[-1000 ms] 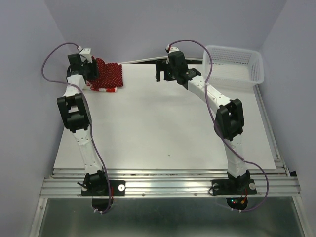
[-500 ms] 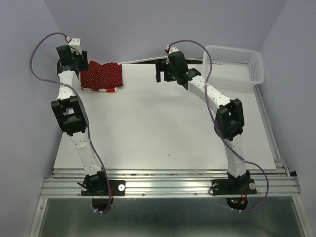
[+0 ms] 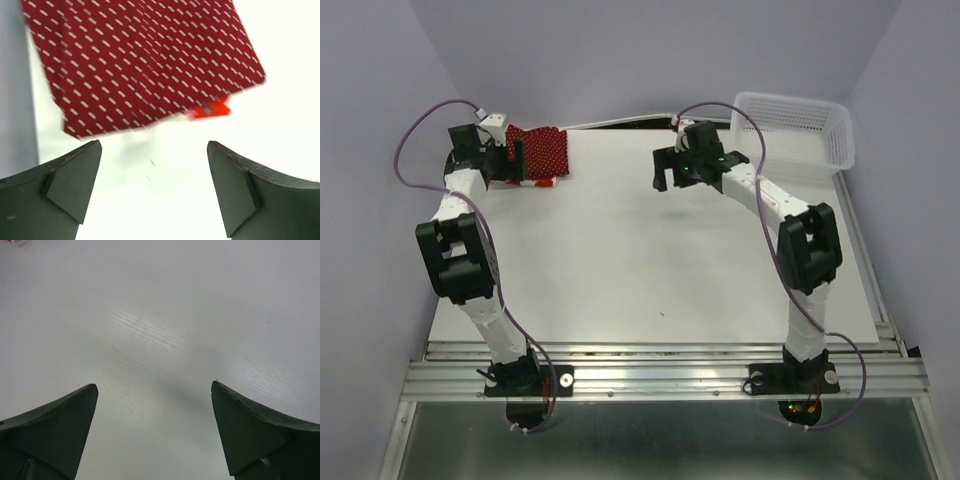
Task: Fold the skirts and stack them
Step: Neatly place the folded skirt to the corner
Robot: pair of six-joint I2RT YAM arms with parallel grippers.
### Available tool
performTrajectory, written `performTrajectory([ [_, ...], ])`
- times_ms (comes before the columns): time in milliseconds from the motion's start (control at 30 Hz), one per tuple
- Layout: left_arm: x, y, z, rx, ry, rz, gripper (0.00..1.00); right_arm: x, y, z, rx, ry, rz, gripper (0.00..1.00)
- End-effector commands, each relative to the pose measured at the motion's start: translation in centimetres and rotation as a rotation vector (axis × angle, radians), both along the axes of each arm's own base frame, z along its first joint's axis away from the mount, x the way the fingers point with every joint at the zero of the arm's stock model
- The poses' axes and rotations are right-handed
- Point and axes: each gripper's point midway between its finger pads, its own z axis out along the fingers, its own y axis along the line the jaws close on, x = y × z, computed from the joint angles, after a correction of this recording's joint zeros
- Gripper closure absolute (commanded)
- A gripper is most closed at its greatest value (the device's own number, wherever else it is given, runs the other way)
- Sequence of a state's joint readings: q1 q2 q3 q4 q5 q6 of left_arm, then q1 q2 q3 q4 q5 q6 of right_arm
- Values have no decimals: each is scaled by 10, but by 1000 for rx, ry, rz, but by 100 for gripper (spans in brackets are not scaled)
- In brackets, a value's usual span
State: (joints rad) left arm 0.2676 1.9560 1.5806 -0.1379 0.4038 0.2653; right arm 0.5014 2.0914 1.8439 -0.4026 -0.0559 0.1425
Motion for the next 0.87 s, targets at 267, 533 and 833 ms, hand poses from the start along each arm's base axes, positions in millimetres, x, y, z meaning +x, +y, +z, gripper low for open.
performTrajectory([
  [267,-103,-134,83,203,-97,-214,1,-96,-171,-28,-60,115,-128,0],
  [533,-154,-145,53,122,-91,-247,1,-149,-214,-26,-180,-3,-190,0],
  [833,-165,-147,54,114,-125,-251,1,-163,-213,-8,-143,-54,-182,0],
])
